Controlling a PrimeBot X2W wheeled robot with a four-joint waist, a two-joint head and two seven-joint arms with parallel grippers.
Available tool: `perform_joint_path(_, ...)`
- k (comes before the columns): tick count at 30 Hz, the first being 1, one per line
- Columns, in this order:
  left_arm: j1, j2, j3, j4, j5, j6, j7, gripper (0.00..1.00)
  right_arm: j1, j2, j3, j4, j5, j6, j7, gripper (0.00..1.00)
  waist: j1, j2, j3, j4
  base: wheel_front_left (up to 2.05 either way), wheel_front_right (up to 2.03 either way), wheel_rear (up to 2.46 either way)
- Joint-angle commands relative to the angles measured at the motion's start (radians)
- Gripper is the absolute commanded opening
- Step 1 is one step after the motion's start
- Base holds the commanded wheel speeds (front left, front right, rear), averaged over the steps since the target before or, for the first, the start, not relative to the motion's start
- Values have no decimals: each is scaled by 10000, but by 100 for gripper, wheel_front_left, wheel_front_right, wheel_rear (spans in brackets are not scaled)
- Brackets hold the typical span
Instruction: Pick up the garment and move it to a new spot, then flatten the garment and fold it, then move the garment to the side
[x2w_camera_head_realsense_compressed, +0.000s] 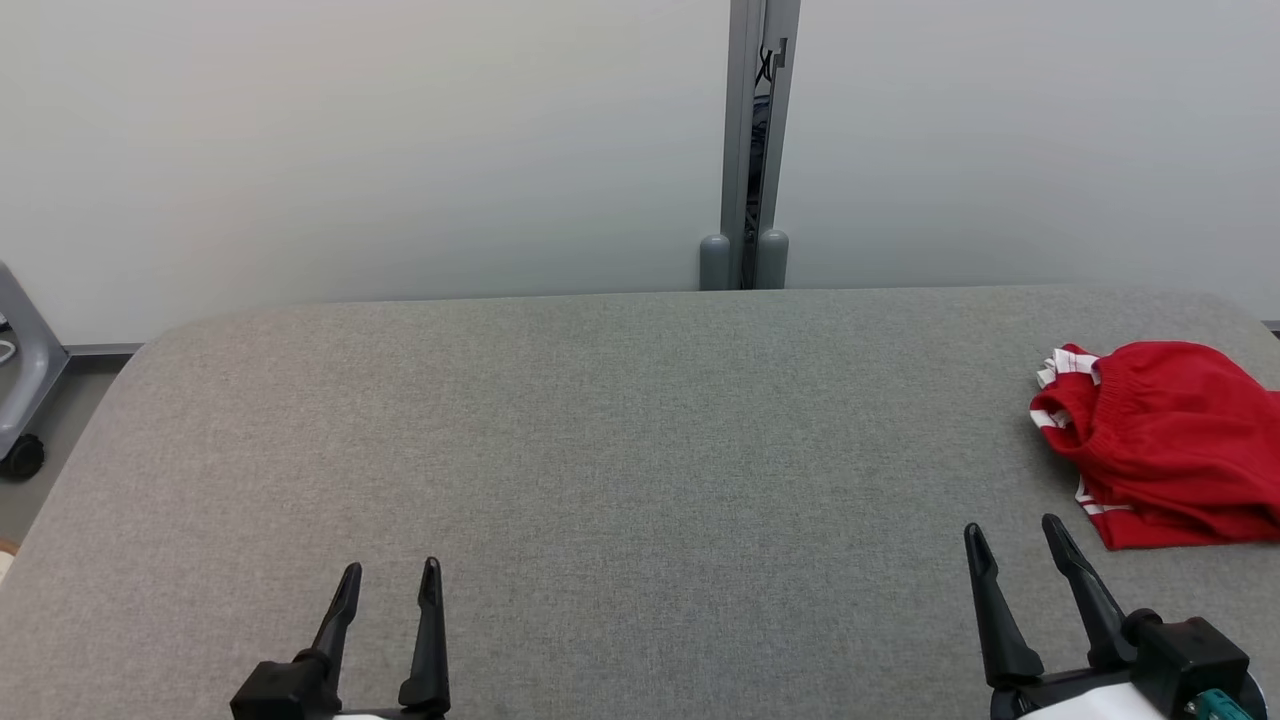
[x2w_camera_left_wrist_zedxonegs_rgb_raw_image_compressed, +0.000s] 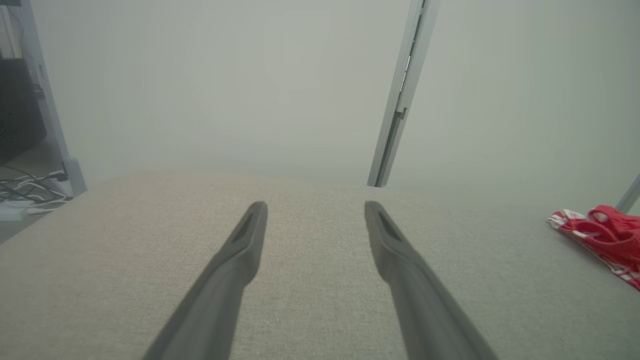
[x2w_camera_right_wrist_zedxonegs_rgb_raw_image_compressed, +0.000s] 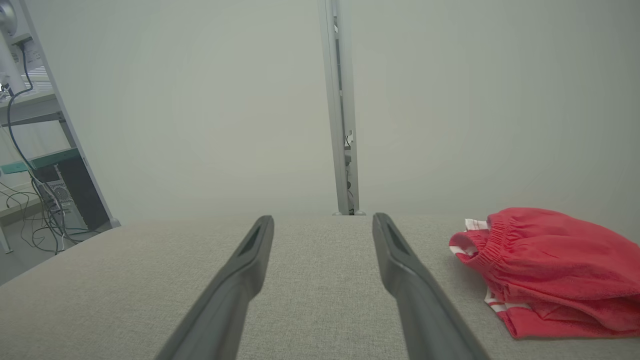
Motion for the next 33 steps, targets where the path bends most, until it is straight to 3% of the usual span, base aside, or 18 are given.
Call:
perform_joint_path(1, -49, 35, -10, 5, 66, 47, -13, 100, 115, -80, -41, -4, 57, -1, -42, 100, 0, 0, -2, 8, 0, 0, 0)
perform_joint_path(6, -136, 32, -102, -43, 102, -45, -13, 100, 173, -52, -82, 24, 12, -1, -42, 100, 0, 0, -17, 44, 0, 0, 0)
perform_joint_path(7, -26, 4, -108, -14, 71, -34, 3, 0, 129, -12, -31, 36, 4, -2, 0, 0, 0, 0, -18, 44, 0, 0, 0)
perform_joint_path(12, 257, -30, -176, 426, -3, -34, 56, 0, 391, 125, 46, 485, 63, 0, 50, 0, 1, 0, -15, 43, 0, 0, 0)
perform_joint_path(33, -987, -17, -228, 1059, -3758, -531, 681, 0, -104, -2, -1171, 666, 3881, 0, 1194, 0, 1, 0, 146, -14, 0, 0, 0)
